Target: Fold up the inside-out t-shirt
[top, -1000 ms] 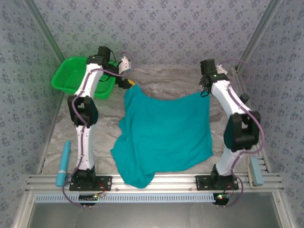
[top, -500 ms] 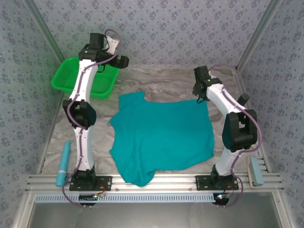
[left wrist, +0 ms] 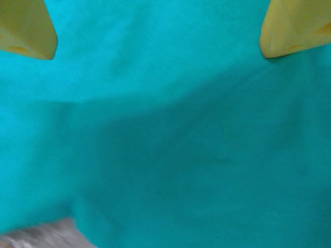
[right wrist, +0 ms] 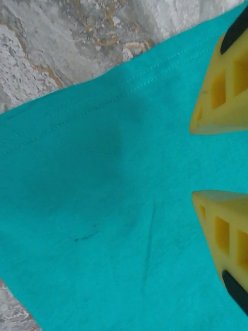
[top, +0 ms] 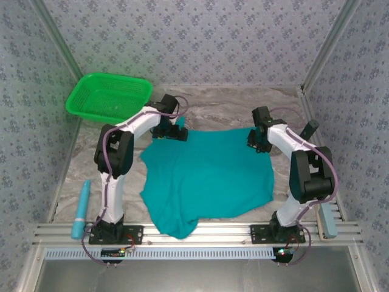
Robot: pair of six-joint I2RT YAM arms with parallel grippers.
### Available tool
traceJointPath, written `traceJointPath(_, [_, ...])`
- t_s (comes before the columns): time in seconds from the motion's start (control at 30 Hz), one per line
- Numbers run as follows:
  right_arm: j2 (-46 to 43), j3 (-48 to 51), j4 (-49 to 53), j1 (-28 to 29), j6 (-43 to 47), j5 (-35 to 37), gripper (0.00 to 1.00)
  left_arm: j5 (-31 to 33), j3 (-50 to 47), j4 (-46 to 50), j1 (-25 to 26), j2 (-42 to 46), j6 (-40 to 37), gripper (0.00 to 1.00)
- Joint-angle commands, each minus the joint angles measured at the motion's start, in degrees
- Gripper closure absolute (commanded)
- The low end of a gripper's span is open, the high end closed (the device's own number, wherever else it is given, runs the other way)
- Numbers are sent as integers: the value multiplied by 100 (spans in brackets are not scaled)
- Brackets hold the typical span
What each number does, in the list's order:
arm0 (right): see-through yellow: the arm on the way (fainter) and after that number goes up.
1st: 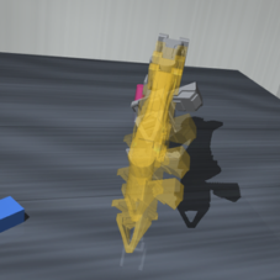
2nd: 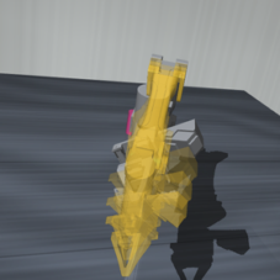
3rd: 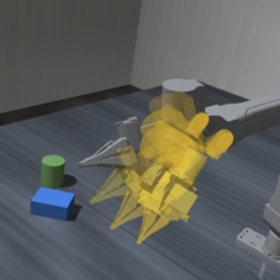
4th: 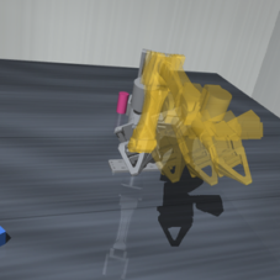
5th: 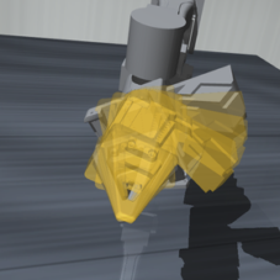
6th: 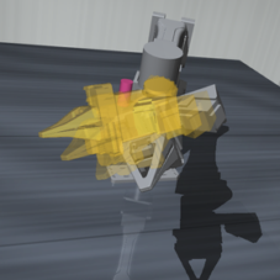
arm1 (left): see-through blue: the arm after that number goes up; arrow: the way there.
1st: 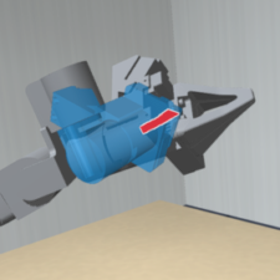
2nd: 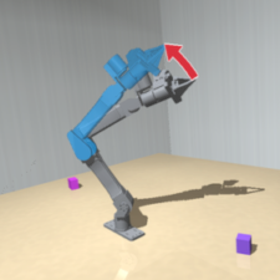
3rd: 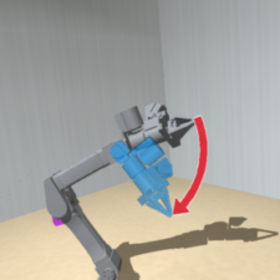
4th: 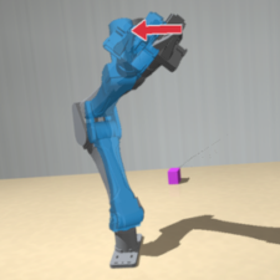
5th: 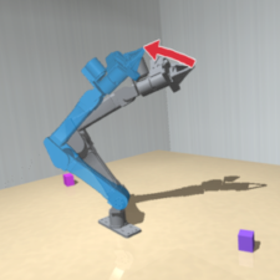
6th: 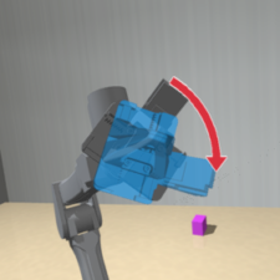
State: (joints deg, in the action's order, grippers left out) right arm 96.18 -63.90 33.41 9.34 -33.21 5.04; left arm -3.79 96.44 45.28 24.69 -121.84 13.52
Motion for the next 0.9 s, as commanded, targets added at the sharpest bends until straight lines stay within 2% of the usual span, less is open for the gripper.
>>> traceJointPath(0.0, [375,-36,-572,-172,-88,18,70,662,386,-414,-169,-411,133,0])
traceJointPath(0.2, [1027,-302,-982,-272,-237,551,76,933,1585,-408,-176,-1275,-924,0])
traceJointPath(0.33, [1530,-681,-1265,-480,-163,289,77,639,3077,3,-243,-2201,-1606,0])
traceJointPath(0.43, [1848,-968,-1437,-661,-234,-137,77,563,4702,552,-353,-3121,-1722,0])
traceJointPath(0.53, [2021,-1294,-1498,-720,-500,-47,73,620,5965,714,-462,-3785,-1756,0])
traceJointPath(0.67, [1904,-1705,-1334,-730,-504,-345,62,704,6057,274,-479,-3586,-1757,0])
traceJointPath(0.87, [536,-1192,-549,-527,-324,-36,53,646,4983,346,-153,-2154,-1633,0])
